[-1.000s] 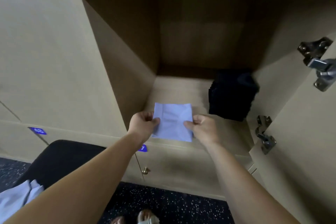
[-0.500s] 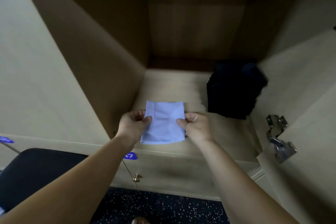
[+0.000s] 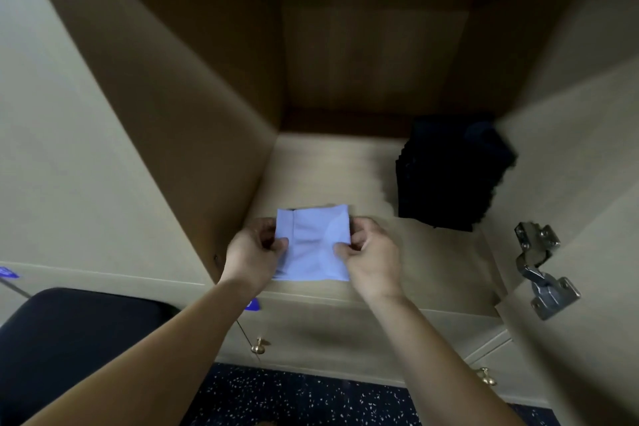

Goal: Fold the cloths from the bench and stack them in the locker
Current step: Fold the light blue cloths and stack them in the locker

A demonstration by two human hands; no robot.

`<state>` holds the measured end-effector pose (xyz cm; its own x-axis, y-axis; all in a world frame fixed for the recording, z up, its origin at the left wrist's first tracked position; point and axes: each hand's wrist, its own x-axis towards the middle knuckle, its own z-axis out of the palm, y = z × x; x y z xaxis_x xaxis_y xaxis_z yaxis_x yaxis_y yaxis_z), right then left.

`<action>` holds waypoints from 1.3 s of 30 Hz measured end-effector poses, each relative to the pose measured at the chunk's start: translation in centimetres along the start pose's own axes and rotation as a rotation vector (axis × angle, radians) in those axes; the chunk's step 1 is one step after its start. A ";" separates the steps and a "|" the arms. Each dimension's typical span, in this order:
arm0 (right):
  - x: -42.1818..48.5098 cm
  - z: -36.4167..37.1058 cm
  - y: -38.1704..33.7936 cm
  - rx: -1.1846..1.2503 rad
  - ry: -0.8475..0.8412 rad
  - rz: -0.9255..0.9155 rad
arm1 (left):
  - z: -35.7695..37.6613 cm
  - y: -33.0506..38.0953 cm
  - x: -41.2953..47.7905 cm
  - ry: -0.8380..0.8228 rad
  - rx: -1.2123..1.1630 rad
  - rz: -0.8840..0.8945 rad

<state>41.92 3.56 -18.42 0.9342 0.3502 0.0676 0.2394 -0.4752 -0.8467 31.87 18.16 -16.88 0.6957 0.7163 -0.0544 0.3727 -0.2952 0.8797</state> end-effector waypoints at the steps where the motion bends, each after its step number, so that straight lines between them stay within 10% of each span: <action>1: 0.0 -0.1 -0.2 -0.169 0.070 -0.112 | -0.1 0.0 0.0 0.013 0.081 0.066; 5: 0.1 0.7 -0.7 -0.578 0.103 -0.620 | 0.2 -0.1 -0.1 -0.032 0.427 0.434; 8: -0.1 0.9 -0.5 -0.701 -0.309 -0.421 | 1.2 -0.4 -0.6 -0.244 0.735 0.511; 11: -0.6 1.2 0.6 -0.746 -0.335 -0.312 | 1.5 -1.0 -0.7 -0.300 0.944 0.463; 22: -0.8 1.1 0.1 -0.762 -0.362 -0.249 | 0.3 -1.4 0.0 -0.364 0.935 0.468; 39: -13.7 -5.5 -13.2 -0.583 -0.125 -0.365 | -14.7 4.8 -16.7 0.000 0.898 0.361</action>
<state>27.47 0.58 -5.30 0.7380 0.6437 0.2027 0.6677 -0.6529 -0.3575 13.04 14.08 -4.80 0.8603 0.4877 0.1485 0.4670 -0.8707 0.1544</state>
